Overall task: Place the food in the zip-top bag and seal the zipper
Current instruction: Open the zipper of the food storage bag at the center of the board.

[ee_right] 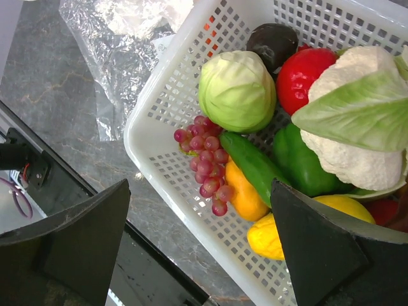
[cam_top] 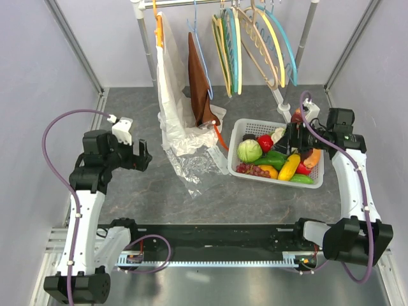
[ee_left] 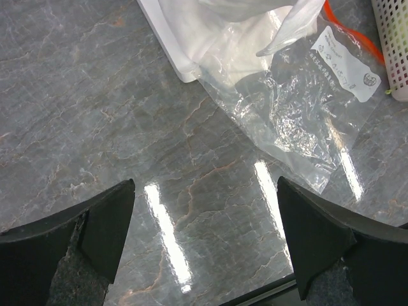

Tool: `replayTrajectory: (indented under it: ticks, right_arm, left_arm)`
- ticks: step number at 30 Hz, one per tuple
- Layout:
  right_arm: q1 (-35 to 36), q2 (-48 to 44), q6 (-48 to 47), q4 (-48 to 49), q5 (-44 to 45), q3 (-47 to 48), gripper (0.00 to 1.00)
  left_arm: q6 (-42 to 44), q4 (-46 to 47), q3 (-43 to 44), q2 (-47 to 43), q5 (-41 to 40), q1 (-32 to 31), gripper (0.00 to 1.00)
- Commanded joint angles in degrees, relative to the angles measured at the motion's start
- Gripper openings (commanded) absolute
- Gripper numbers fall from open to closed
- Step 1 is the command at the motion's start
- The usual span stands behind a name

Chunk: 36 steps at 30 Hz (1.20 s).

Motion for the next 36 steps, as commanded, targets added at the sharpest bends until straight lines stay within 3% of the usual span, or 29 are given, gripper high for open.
replayTrajectory:
  ticks: [1,6,10,16,21,22,27,36]
  right_arm:
    - [1.3,0.6,1.5,2.0,1.2,1.6,0.98]
    - [1.5,0.4,1.6,2.5,-0.1,1.2,0.98]
    - [1.9,-0.1,1.7,2.7,-0.9,-0.4,0.98]
    - [2.5,-1.2,1.7,3.0,-1.6,-2.6,0.98]
    - [3.0,-0.5,1.8,3.0,-1.2,-2.6,0.98]
    - [3.2,-0.4,1.9,3.0,-1.1,-2.6,0.98]
    - [3.5,0.3,1.8,2.7,-1.0,-2.8,0.98]
    - [4.2,1.8,1.8,3.1,-0.4,-3.6,0.98]
  left_arm:
    - [3.6,0.3,1.4,0.7,-0.3,0.0,1.0]
    - [9.6,0.3,1.4,1.4,7.0,0.0,1.0]
    - [23.9,-1.3,0.0,0.9,15.8,0.0,1.0]
    - [37.6,-2.9,-2.2,4.0,29.8,-0.6,1.0]
    - [49.3,-2.9,-5.0,10.2,24.4,-9.6,0.99]
    - [56.0,-1.9,-5.9,10.8,23.5,-10.0,1.0]
    - [71.2,4.0,-11.2,12.7,20.3,-10.3,1.0]
    - [59.0,22.4,-10.9,24.5,15.0,-25.0,0.92]
